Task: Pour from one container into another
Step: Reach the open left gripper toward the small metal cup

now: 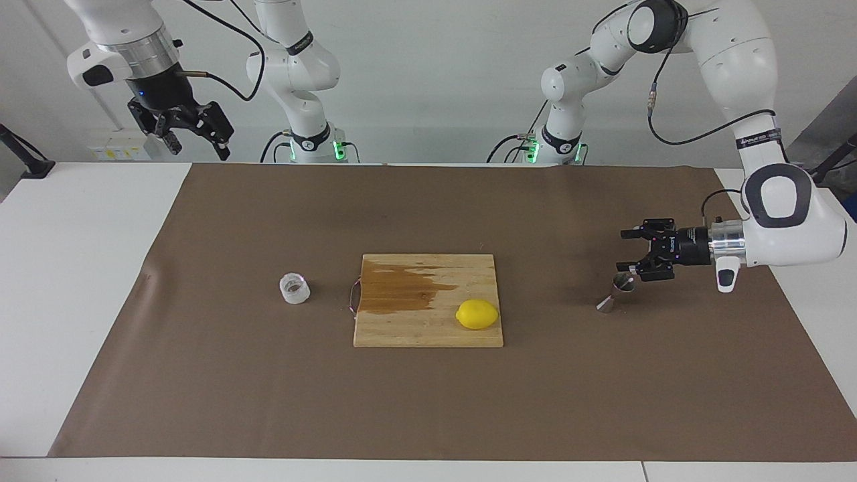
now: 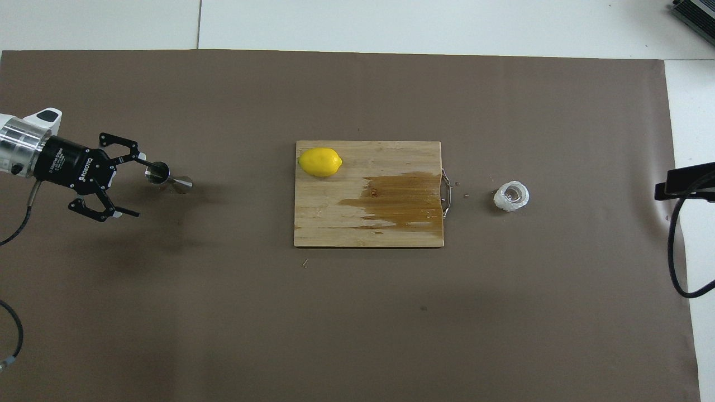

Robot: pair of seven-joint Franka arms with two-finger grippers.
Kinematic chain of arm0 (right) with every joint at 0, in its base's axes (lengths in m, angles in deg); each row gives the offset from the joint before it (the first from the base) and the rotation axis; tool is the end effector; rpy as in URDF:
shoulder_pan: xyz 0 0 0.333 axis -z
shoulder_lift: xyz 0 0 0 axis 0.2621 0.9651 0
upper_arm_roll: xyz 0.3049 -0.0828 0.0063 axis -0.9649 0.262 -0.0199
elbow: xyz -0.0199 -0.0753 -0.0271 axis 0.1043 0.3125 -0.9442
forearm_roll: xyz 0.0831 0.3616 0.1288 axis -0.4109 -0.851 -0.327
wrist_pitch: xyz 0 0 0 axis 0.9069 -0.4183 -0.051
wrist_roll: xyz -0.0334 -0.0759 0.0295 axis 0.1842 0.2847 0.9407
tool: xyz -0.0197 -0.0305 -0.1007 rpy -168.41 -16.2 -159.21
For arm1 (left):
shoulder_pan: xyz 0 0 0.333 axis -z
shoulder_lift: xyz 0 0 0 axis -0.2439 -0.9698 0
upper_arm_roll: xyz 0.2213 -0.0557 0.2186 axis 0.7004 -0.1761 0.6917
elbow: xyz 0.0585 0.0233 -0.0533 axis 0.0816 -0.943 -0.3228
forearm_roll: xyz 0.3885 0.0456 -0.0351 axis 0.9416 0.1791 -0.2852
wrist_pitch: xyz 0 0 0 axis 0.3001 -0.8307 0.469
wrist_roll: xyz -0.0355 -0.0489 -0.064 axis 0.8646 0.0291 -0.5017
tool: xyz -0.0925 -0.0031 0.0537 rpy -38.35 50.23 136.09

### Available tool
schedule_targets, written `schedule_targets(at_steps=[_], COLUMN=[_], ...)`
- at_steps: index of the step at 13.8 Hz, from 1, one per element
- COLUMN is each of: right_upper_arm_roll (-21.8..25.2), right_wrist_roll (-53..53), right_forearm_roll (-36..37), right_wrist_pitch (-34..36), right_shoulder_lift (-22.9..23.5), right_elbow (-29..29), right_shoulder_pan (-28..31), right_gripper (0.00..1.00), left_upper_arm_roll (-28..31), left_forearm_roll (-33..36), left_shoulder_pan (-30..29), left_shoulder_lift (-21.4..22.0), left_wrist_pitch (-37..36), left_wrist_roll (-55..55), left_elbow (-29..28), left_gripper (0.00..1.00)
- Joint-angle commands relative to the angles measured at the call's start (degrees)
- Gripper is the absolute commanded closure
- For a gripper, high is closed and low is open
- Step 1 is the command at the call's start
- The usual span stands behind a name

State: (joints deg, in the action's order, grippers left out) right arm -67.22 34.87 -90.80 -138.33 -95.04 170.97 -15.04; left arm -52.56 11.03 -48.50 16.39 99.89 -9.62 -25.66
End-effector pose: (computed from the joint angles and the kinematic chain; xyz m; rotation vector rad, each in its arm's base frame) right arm 0.5142 -0.0327 0.6665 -3.0900 0.3260 -0.0491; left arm 0.6233 0.0606 0.3712 1.9273 1.2520 -1.0605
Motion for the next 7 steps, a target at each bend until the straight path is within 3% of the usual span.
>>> schedule_targets(at_steps=[1,4,7], right_upper_arm_roll=[0.2,0.2,0.2], right_wrist_roll=[0.96,0.96,0.96], right_forearm_roll=[-0.62,-0.62,-0.62], right_wrist_pitch=[1.01,1.01,0.92], right_shoulder_lift=[-0.41,-0.41,-0.41], right_elbow=[-0.2,-0.2,-0.2], right_shoulder_pan=[0.29,0.29,0.29], right_gripper=[0.0,0.0,0.0], left_upper_arm_roll=[-9.83,-10.02,-10.11], left_forearm_roll=[0.4,3.04,3.13], left_shoulder_pan=[-7.61,-7.63,-7.45], left_shoulder_lift=[-4.51,-6.53,-11.19], left_wrist_pitch=[4.1,5.88,5.8], left_wrist_roll=[2.38,2.47,3.25], left_elbow=[1.73,3.39,7.44], left_gripper=[0.0,0.0,0.0])
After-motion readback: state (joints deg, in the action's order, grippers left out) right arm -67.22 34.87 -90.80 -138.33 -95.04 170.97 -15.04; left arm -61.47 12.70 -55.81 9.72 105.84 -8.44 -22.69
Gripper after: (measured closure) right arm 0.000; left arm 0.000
